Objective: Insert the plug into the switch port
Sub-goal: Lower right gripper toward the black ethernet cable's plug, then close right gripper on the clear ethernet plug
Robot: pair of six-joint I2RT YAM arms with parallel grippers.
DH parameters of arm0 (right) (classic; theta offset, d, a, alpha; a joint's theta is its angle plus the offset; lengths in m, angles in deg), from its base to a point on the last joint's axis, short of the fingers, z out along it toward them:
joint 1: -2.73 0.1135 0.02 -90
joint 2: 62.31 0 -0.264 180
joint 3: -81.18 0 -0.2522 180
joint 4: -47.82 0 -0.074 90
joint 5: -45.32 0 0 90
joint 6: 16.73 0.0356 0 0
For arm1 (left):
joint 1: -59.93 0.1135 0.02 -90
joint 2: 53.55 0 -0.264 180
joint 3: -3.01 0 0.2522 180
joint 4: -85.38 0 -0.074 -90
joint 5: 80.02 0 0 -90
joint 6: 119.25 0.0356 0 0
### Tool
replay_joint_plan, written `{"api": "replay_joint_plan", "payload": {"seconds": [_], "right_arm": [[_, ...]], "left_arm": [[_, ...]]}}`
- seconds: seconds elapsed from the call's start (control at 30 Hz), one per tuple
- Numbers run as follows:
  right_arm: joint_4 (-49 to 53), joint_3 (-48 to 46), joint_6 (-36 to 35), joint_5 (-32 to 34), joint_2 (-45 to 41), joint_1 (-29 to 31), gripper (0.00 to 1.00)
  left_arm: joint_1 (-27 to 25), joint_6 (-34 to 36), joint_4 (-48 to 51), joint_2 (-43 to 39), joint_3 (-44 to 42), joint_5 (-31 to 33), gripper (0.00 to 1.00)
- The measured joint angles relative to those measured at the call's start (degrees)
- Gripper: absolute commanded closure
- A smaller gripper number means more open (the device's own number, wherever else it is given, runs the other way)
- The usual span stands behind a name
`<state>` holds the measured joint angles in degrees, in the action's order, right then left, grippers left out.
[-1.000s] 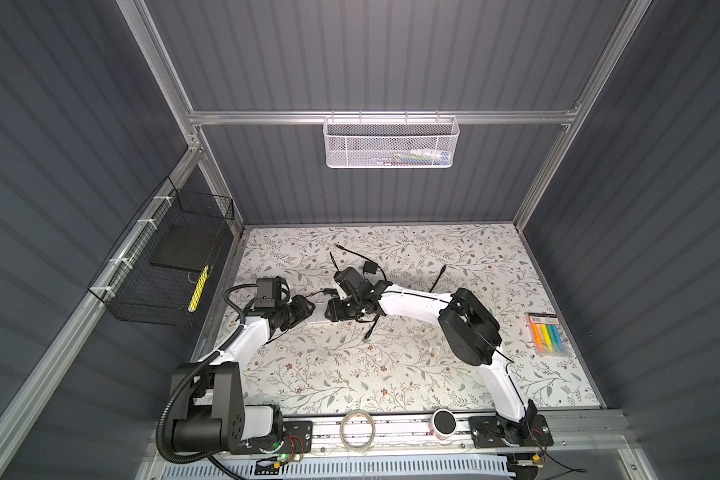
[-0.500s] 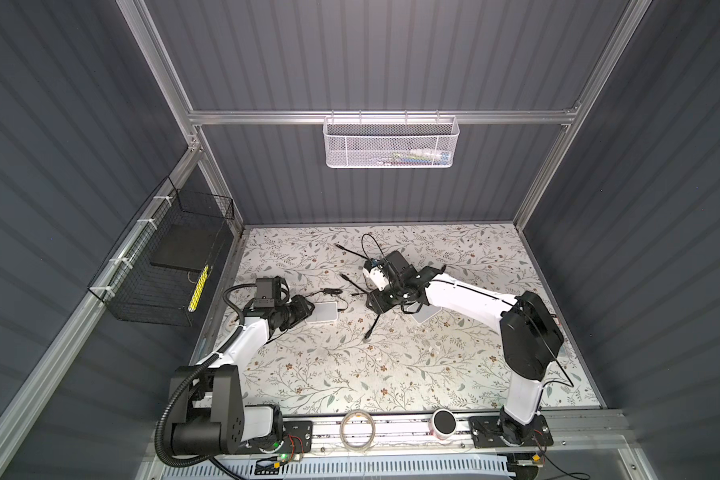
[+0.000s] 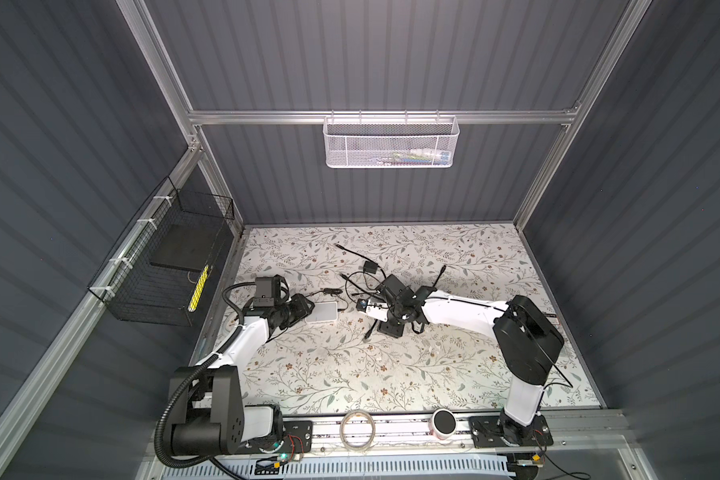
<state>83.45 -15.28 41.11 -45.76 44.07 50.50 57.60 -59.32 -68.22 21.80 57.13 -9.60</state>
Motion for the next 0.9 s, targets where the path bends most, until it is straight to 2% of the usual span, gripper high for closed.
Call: {"api": "replay_joint_plan", "payload": {"seconds": [0.3, 0.6, 0.77, 0.9], "right_arm": [[-2.16, 0.17, -8.70, -1.09, 3.52, 1.05, 0.41], [-3.63, 3.15, -13.11, -3.21, 6.62, 1.31, 0.42], [-2.82, 5.97, -14.95, -5.20, 8.74, 1.46, 0.52], [-1.53, 7.30, -15.76, -7.41, 9.84, 1.68, 0.66]], "left_arm": [[0.57, 0.33, 0.24, -1.38, 0.00, -0.63, 0.55], [0.66, 0.44, 0.20, -1.51, -0.02, -1.49, 0.55], [0.66, 0.44, 0.17, -1.64, -0.13, -1.60, 0.55], [0.66, 0.44, 0.17, -1.86, -0.70, -1.73, 0.55]]}}
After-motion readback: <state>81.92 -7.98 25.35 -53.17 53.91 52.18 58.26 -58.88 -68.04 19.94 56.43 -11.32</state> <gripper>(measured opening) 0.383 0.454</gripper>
